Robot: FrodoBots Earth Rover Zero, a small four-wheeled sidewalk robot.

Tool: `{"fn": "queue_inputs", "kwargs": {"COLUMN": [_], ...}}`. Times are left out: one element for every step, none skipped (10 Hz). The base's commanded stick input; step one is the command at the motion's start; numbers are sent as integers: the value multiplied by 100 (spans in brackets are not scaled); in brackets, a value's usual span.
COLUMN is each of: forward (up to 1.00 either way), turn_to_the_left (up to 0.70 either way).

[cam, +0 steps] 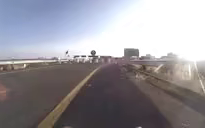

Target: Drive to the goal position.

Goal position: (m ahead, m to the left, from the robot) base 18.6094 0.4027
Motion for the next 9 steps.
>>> {"fn": "queue_inputs", "kwargs": {"forward": [50,50,50,50,50,50,50,50,50], "turn_to_the_left": [0,0,0,0,0,0,0,0,0]}}
